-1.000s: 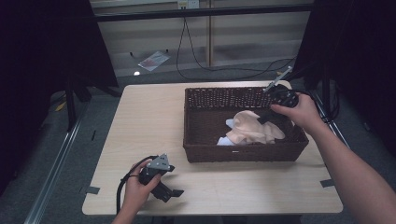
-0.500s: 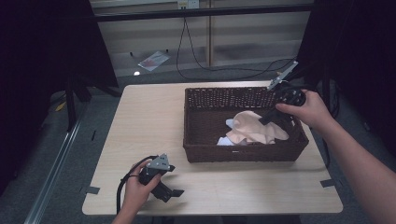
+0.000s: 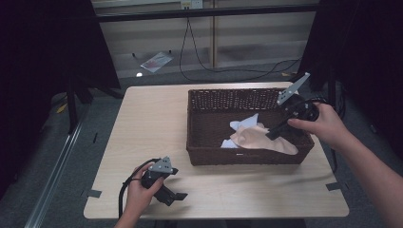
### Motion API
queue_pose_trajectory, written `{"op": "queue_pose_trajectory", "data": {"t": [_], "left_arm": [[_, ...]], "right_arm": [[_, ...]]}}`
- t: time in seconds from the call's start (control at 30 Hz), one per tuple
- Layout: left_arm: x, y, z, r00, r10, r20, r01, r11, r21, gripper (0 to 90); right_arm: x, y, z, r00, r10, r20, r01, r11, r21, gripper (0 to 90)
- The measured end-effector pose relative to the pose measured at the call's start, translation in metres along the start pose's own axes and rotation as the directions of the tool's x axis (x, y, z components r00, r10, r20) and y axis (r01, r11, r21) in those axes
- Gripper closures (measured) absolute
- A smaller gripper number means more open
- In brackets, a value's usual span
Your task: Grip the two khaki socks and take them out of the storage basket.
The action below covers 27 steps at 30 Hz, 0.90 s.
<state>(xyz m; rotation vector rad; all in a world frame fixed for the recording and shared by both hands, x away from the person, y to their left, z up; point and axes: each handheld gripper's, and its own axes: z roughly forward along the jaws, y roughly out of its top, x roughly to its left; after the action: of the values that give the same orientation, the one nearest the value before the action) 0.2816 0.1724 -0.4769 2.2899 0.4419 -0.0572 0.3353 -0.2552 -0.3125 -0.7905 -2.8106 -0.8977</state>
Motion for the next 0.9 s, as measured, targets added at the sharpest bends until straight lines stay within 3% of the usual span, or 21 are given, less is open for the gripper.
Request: {"op": "queue_pose_trajectory", "data": {"t": [0.27, 0.9], "left_arm": [[0.000, 0.000, -0.001, 1.0000, 0.007, -0.005, -0.006, 0.9999, 0.015, 3.2], [0.001, 0.000, -0.001, 1.0000, 0.005, 0.002, -0.006, 0.9998, 0.020, 3.2]], "right_arm": [[0.013, -0.010, 0.007, 0.9994, -0.024, -0.026, 0.024, 1.000, 0.003, 83.8], [0.017, -0.031, 0.042, 0.9975, -0.065, -0.028, 0.066, 0.995, 0.070, 83.5]]}}
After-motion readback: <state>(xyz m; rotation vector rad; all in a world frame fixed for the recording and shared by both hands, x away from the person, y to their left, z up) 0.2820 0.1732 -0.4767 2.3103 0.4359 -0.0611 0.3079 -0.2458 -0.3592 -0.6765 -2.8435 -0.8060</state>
